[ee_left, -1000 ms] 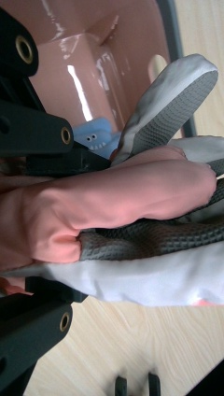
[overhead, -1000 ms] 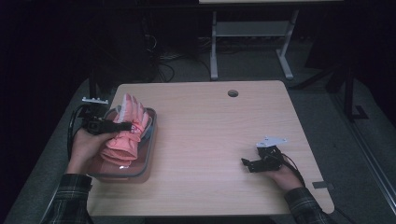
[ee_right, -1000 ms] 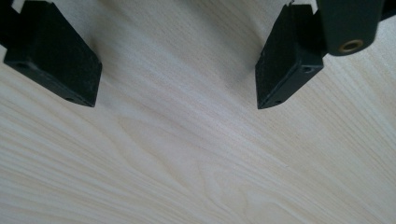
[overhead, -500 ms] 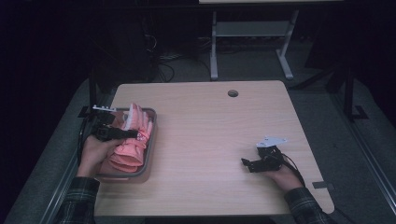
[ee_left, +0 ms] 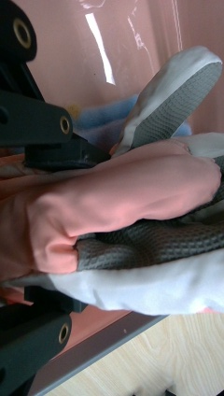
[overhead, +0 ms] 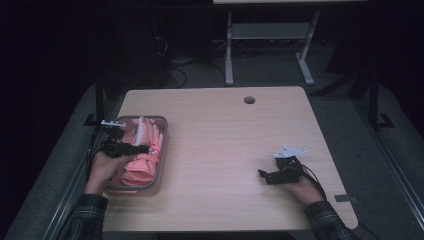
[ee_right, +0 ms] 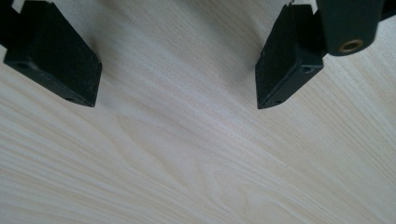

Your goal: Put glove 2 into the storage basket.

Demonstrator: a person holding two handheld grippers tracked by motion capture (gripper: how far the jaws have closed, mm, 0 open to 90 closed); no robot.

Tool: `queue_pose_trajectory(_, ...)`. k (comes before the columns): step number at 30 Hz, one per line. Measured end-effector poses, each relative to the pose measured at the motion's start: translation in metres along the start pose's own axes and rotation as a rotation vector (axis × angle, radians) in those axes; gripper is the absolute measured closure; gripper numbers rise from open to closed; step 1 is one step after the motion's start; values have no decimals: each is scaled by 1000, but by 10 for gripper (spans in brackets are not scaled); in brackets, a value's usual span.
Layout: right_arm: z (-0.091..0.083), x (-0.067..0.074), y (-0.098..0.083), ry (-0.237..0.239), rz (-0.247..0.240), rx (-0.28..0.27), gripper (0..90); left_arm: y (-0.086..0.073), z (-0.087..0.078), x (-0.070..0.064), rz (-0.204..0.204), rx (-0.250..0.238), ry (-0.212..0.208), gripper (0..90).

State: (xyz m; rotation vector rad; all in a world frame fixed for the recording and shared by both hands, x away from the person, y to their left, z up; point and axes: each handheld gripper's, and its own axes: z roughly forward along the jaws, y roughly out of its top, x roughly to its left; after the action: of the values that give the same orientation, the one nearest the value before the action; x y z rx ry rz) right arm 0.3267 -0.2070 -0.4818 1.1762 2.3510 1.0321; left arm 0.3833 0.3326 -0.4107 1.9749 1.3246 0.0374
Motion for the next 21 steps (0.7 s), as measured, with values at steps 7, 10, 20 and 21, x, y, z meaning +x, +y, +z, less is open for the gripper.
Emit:
queue_pose_trajectory(7, 0, 0, 0, 0, 0, 0, 141, 3, 0, 0, 4, 6, 0, 321)
queue_pose_trajectory(10, 0, 0, 0, 1, 0, 1, 141, 4, 0, -1, 8, 4, 4, 252)
queue_pose_trajectory(20, 0, 0, 0, 1, 0, 1, 141, 6, -12, -3, 31, -14, 29, 135)
queue_pose_trajectory(21, 0, 0, 0, 0, -1, 1, 141, 6, -13, -3, 37, -14, 36, 133)
